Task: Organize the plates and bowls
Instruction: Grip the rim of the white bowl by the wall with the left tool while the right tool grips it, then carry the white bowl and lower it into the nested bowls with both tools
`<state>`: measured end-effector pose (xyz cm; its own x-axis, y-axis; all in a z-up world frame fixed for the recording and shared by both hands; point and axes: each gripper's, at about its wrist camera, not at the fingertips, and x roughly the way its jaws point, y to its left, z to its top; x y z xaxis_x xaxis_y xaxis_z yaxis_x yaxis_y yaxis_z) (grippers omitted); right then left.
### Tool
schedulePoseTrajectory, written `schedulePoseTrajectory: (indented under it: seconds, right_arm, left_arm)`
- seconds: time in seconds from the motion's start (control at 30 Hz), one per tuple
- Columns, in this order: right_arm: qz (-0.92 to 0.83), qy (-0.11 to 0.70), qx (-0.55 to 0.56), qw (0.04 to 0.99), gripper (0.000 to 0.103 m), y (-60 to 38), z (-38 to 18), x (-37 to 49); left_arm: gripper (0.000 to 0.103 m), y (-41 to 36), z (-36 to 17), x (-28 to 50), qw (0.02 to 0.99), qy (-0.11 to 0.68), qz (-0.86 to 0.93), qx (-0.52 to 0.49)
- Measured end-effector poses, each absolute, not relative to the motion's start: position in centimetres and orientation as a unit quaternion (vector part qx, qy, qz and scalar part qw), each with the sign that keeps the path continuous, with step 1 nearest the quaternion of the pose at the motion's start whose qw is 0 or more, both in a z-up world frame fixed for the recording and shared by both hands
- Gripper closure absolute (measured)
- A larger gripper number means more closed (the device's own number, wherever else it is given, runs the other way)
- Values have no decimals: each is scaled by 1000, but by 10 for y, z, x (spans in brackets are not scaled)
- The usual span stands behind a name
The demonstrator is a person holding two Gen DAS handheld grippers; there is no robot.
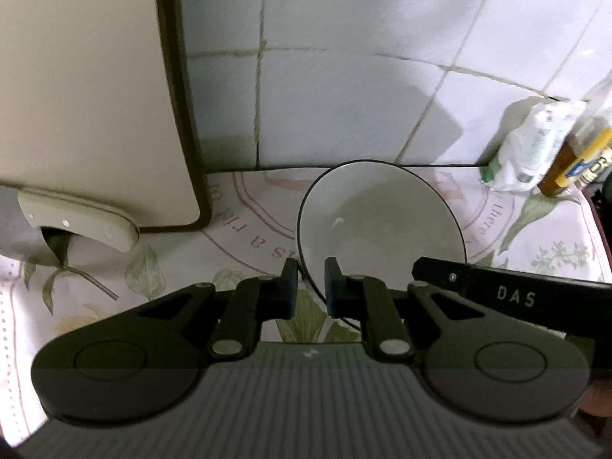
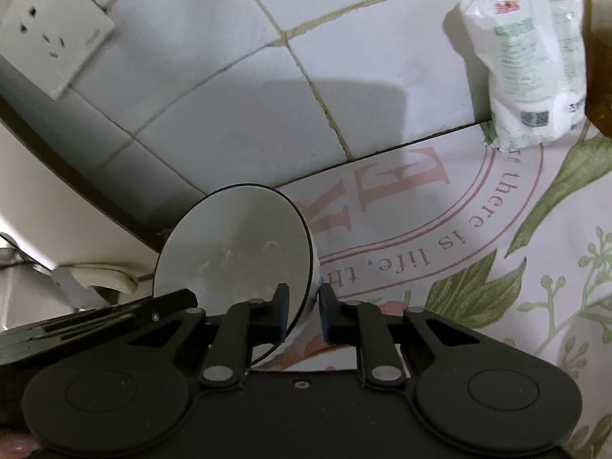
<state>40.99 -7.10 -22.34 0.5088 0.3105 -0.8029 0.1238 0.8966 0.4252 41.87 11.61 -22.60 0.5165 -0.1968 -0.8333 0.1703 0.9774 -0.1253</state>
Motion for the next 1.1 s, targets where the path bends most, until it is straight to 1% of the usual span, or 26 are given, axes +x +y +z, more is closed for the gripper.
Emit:
schedulePoseTrajectory:
  seconds: [0.17,0.33,0.57,0.7,0.87,1.1]
  right_arm:
    - [49,489,216,844,83,-72,-205,393]
    - [47,485,220,845,82,-80,-184,371]
    - [42,475,211,853,82,-97,-152,333]
    - [44,462,212,860,81,-117,-128,309]
    - [40,451,203,868,81,-144,-103,278]
    - [25,454,193,869,81,-186,-81,238]
  left_arm:
    - [90,107,-211,402,871,479,-112,-3]
    - [90,99,-196,384,860,496,-120,11]
    - [90,83,-173,353,855,500,-138,10]
    - [90,64,-152,331,860,487,-154,10]
    - [90,38,-133,307,856,489,-167,-3]
    - [90,-6,-120,274,851,489,-190,-16]
